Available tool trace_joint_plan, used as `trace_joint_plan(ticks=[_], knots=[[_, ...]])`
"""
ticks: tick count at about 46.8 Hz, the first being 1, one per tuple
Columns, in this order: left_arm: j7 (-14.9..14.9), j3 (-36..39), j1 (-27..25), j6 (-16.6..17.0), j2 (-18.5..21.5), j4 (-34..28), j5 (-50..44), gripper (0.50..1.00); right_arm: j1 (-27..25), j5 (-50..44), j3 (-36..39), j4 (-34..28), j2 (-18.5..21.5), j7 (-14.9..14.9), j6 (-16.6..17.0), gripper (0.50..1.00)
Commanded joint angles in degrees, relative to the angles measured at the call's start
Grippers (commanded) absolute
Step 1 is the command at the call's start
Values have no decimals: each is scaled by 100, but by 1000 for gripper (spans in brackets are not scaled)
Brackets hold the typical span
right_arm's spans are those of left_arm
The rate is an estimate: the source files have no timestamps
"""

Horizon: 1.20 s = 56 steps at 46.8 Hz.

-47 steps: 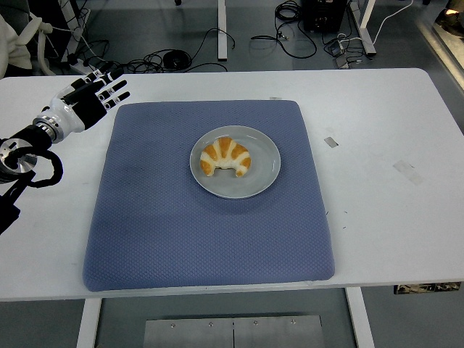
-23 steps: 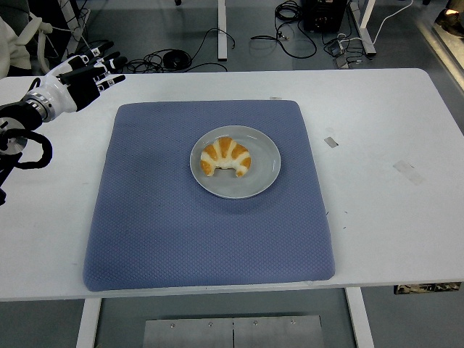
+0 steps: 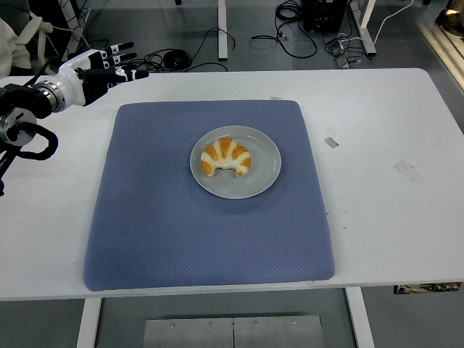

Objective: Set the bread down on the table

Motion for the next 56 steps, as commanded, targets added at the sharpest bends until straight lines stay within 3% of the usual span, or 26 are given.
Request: trace_joint_plan(ticks=[1,8,23,40,56], knots=[[3,114,-46,0,-23,-9,-10,983,-1,0,0,2,0,0,0,1000],[12,246,-125,8,-172,-9,16,984,-1,9,0,2,0,0,0,1000],[12,1564,-872,88,-357,-9,7,984,-1,0,0,-7,0,0,0,1000],[3,2495,-1241,281,-691,-9,-10,984,-1,0,0,2,0,0,0,1000],[3,2847,-1549,193,-875,-299,-63,984,-1,0,0,-7,0,0,0,1000]])
